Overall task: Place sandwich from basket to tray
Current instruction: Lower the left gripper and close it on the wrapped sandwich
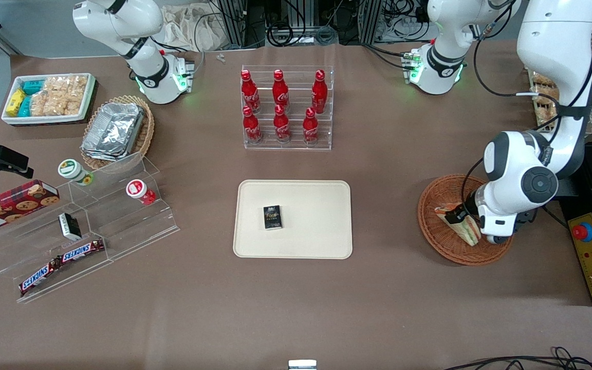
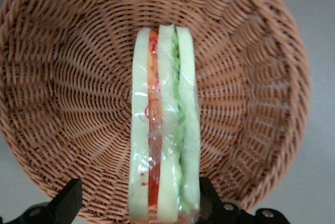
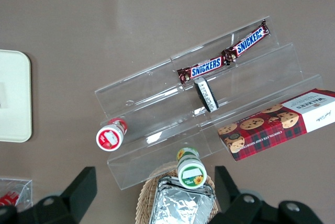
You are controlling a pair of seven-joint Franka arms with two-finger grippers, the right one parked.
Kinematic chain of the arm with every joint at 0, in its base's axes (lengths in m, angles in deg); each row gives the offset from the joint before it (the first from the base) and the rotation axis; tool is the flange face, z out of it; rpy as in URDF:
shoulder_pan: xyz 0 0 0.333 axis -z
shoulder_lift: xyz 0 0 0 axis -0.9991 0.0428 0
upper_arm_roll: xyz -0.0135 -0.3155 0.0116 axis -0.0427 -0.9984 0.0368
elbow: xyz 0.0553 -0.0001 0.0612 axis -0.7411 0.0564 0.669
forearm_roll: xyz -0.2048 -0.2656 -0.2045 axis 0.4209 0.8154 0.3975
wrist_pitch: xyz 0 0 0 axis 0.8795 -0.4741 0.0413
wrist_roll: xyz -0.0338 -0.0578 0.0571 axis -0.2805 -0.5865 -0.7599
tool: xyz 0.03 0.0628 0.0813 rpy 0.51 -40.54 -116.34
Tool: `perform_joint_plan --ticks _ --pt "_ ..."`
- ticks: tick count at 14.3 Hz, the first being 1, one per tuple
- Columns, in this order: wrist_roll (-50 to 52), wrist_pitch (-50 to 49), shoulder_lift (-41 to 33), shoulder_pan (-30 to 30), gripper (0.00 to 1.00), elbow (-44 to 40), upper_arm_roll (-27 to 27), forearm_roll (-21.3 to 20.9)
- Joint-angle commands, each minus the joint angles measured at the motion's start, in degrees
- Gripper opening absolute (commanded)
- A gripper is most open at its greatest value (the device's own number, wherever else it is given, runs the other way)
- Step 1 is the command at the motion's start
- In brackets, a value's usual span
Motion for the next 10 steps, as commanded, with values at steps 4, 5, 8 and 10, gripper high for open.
perform_joint_plan --ticks 4,5,8,10 --pt "10.89 2.95 3.56 0.22 0.67 -3.53 -0.04 -4.38" --pt "11.07 2.95 3.56 0.22 0.56 -3.53 -0.05 -4.38" --pt "13.43 2.95 3.21 0.22 0.21 -4.66 -0.13 -4.29" --pt "14.15 2.34 3.12 0.31 0.02 -5.2 -0.13 -4.29"
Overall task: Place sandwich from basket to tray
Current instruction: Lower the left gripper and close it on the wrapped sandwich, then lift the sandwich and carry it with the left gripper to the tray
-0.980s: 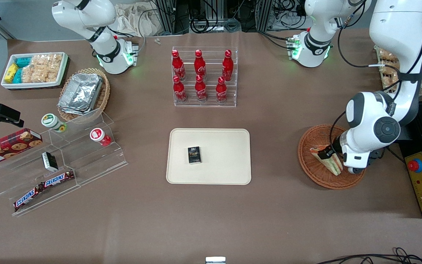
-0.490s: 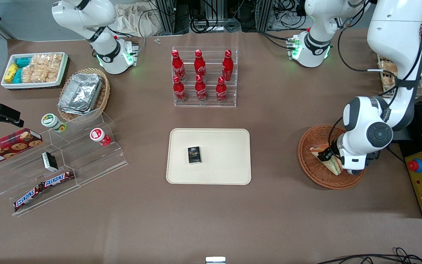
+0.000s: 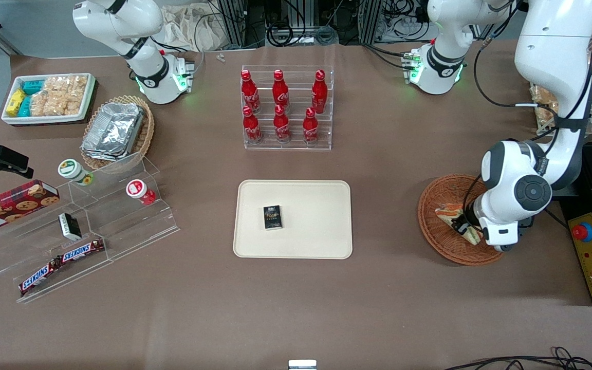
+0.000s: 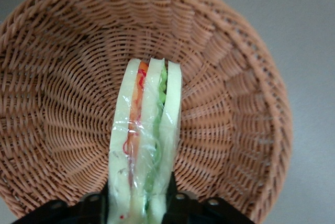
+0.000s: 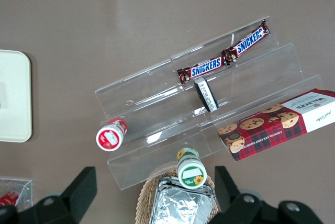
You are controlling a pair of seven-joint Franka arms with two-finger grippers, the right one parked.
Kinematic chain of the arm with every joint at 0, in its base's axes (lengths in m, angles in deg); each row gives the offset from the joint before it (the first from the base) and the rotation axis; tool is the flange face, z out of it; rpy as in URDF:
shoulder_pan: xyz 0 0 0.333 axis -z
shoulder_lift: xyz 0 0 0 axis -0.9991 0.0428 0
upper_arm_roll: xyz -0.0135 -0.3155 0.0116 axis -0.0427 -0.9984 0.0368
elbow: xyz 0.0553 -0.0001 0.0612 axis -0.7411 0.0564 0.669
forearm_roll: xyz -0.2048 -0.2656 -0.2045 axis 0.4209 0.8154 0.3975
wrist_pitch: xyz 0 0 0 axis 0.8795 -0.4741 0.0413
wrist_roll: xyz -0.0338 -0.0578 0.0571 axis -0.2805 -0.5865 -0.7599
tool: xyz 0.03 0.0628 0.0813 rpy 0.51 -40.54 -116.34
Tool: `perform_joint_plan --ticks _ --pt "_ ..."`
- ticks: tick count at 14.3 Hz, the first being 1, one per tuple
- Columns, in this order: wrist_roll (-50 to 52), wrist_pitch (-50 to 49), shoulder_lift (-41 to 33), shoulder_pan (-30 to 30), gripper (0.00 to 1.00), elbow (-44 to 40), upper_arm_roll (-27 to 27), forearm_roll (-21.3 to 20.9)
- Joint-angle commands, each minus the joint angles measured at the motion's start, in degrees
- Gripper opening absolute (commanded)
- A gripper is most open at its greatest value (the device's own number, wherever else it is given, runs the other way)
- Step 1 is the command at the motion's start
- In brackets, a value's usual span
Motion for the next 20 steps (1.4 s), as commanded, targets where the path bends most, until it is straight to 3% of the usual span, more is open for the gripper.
perform_joint_plan --ticks 1,6,11,14,17,20 --pt "2.45 -0.7 -0.21 0.31 0.0 -1.2 -0.16 -1.35" --pt "-2.01 -8.94 -3.98 0.31 0.0 -5.05 -0.68 -1.18" --pt "-15.03 -32.58 -3.82 0.22 0.0 -21.56 -10.68 -0.3" --pt "-15.65 -32.97 -2.5 0.22 0.0 -24.14 -17.8 -0.3" --pt "-15.84 -32.44 3.98 0.48 0.0 -26.06 -26.94 -0.73" --pt "-11.01 -26.57 11.81 5.38 0.0 -28.27 -29.16 -1.7"
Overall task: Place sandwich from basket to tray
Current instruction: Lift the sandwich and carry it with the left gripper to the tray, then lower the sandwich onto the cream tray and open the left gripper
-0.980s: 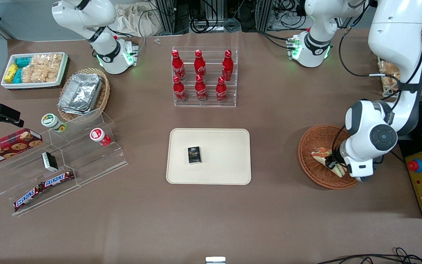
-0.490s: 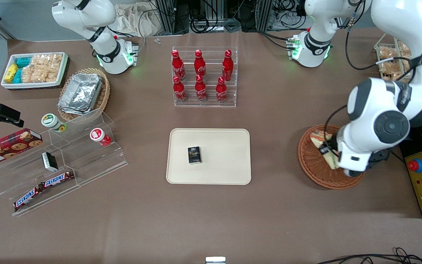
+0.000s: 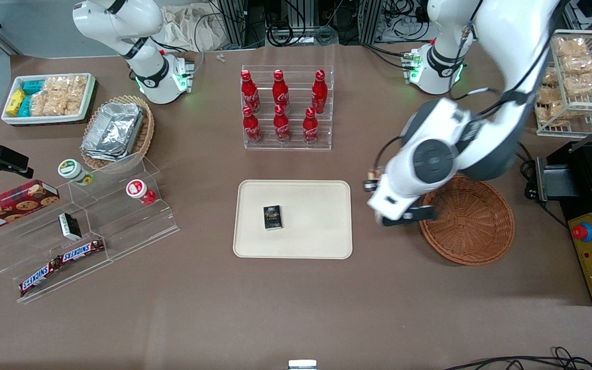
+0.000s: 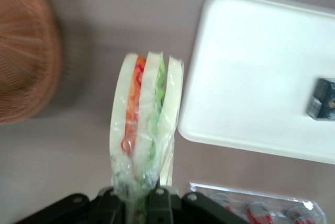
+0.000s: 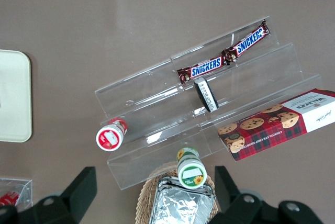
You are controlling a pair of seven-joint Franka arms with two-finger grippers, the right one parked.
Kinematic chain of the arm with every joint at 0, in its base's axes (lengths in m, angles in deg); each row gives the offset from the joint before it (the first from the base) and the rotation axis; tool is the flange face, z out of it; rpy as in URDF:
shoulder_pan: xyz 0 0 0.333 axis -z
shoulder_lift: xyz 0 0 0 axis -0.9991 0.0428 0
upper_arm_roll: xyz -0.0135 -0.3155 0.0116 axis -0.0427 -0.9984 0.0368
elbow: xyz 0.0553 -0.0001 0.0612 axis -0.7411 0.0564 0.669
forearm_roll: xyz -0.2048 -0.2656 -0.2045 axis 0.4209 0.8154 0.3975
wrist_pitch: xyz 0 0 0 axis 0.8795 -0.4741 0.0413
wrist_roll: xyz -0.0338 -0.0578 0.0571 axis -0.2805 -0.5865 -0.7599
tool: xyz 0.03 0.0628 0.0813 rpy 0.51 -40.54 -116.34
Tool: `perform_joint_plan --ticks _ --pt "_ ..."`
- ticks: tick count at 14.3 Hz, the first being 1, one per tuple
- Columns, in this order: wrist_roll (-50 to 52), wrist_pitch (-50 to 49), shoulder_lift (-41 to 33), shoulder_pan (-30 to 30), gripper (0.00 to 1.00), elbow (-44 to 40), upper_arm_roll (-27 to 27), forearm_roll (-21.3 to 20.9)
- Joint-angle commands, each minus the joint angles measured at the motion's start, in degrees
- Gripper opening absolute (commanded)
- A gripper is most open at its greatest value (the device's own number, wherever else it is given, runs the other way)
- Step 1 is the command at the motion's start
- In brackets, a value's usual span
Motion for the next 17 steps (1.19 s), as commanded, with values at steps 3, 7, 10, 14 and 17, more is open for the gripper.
perform_joint_plan --ticks 3,7,10,14,17 --pt "3.77 11.58 13.66 5.01 0.0 -4.93 -0.94 -4.18" --pt "6.05 13.79 18.51 5.62 0.0 -4.93 -1.03 -8.56" --pt "7.73 14.33 19.22 6.95 0.38 -5.02 -0.85 -9.72" --pt "7.47 13.62 18.43 6.33 1.0 -5.02 -0.76 -9.98" --pt "7.21 8.82 13.61 5.98 1.0 -5.55 1.07 -10.16"
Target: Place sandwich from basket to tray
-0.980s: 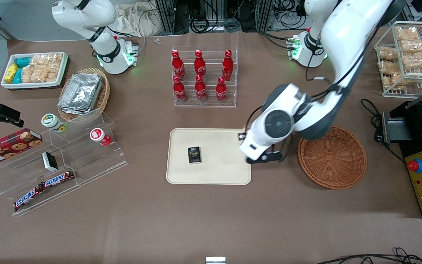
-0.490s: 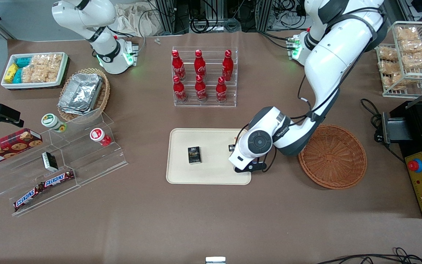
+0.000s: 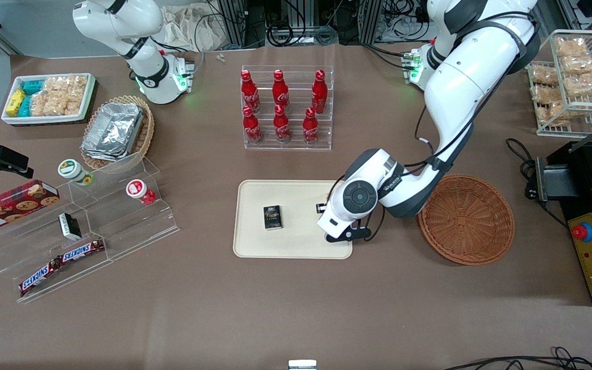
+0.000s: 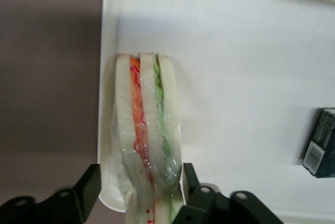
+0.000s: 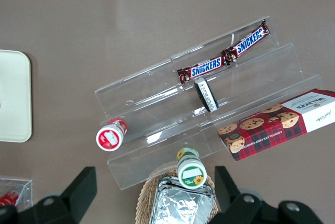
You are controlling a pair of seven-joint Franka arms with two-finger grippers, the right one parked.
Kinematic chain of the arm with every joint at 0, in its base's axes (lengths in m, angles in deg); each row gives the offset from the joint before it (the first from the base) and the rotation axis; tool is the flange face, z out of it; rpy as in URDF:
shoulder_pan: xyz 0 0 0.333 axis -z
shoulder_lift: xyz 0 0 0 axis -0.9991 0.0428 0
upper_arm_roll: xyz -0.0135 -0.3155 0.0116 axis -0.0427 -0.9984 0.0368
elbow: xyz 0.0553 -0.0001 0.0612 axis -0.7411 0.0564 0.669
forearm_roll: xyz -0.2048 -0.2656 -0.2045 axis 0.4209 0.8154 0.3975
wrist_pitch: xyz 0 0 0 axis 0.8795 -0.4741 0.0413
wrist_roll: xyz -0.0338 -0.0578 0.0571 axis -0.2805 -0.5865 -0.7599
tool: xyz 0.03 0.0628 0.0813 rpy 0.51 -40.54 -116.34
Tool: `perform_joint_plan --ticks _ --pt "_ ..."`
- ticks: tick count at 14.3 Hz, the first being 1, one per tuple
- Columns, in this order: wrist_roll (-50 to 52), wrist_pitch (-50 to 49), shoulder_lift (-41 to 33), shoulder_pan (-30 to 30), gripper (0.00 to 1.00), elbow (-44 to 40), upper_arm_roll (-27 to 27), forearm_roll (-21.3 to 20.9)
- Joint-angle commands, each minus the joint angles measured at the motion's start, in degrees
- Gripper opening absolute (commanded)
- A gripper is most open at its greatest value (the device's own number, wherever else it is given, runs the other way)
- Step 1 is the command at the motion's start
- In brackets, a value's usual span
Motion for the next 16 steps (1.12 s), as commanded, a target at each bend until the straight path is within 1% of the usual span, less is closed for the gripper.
perform_joint_plan --ticks 1,3,4,5,6,7,8,10,12,14,16 --pt "0.16 -7.75 -6.95 -0.07 1.0 -0.25 2.92 -0.68" --pt "-2.12 -9.18 -11.87 -0.24 0.99 0.8 4.42 0.29" --pt "-5.09 -9.71 -14.77 -0.77 0.99 2.81 6.43 1.07" --pt "-9.12 -9.98 -18.71 -0.77 0.99 5.0 8.71 4.3" --pt "-14.21 -10.15 -22.76 -0.51 0.99 7.98 12.39 7.9" --pt "-19.22 -10.07 -27.06 -0.16 0.99 11.23 15.99 10.72" --pt "-22.84 -10.15 -31.02 -0.07 0.99 14.31 18.55 12.66" --pt "-29.08 -10.07 -37.27 -0.16 0.98 19.77 23.13 13.3" --pt "-35.68 -12.16 -40.36 -1.03 0.98 21.72 25.87 13.3" --pt "-42.7 -15.41 -41.07 -4.1 0.98 20.68 26.49 13.21" --pt "-48.69 -19.19 -40.9 -5.34 0.99 17.52 27.63 13.12"
